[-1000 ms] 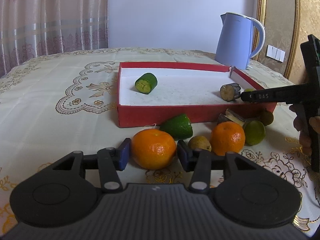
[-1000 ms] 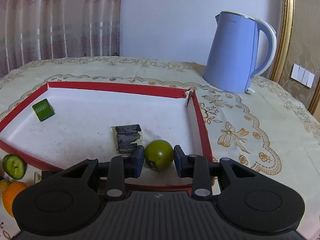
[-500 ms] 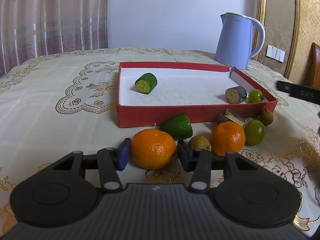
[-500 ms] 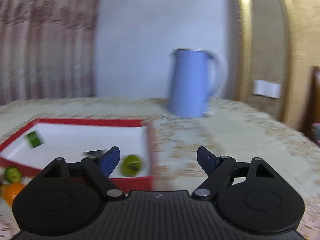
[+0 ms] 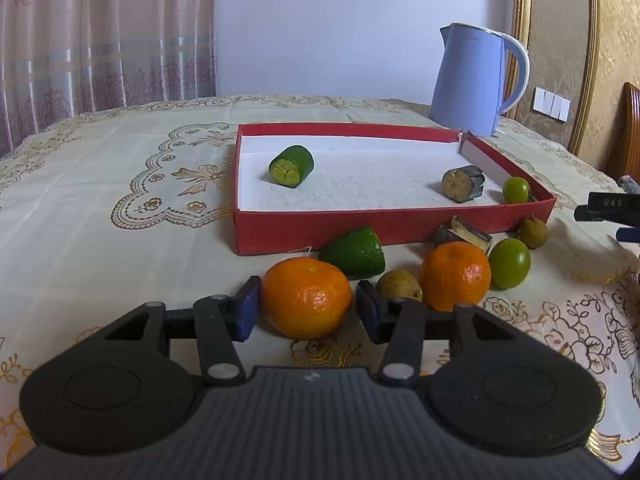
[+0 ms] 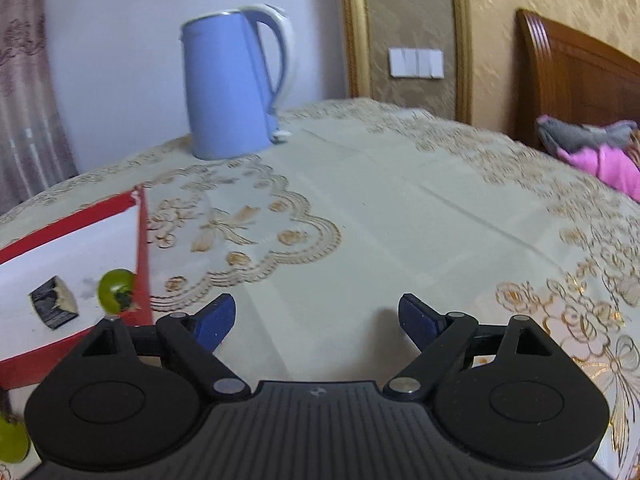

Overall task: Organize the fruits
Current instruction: 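Withdraw the right gripper from the box, then lift the mandarin orange into the red box and open the left gripper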

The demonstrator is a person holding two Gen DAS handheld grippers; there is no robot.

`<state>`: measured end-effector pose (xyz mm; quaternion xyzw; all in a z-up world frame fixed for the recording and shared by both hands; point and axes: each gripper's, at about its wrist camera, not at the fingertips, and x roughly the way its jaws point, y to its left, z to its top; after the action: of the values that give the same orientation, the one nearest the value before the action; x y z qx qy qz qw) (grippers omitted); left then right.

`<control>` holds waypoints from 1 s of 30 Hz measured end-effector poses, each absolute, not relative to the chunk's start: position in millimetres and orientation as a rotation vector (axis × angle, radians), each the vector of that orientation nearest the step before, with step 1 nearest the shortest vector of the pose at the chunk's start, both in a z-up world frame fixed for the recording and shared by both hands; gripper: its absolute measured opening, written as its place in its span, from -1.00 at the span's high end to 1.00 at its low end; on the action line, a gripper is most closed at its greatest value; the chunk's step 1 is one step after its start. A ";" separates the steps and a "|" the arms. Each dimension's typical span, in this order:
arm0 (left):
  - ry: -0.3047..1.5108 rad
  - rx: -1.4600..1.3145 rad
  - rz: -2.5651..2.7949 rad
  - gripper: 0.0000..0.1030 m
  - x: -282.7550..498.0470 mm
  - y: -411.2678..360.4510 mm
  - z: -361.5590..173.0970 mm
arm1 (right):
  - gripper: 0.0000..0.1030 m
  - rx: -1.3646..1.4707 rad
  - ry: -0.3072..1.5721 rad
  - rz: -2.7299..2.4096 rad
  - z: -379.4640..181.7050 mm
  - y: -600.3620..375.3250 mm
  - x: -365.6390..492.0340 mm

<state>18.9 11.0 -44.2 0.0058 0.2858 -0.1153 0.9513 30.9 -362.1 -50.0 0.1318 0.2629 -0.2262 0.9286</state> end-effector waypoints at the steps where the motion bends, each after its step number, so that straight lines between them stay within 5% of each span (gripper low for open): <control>1: 0.581 0.012 -0.234 0.11 18.8 11.2 -44.3 | -0.78 0.277 0.550 -0.467 -51.9 -363.7 31.9; 10: 0.577 0.000 -0.226 0.17 18.3 13.8 -44.7 | -1.00 0.174 0.629 -0.489 -55.2 -349.5 46.1; 30: 0.560 -0.010 -0.219 0.20 18.5 21.0 -21.9 | -1.00 0.195 0.629 -0.481 -55.6 -352.2 45.4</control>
<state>18.5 21.0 -21.9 -0.0051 0.2756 -0.1078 0.9552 45.4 -352.2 -55.6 0.0946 0.3058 -0.2337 0.9181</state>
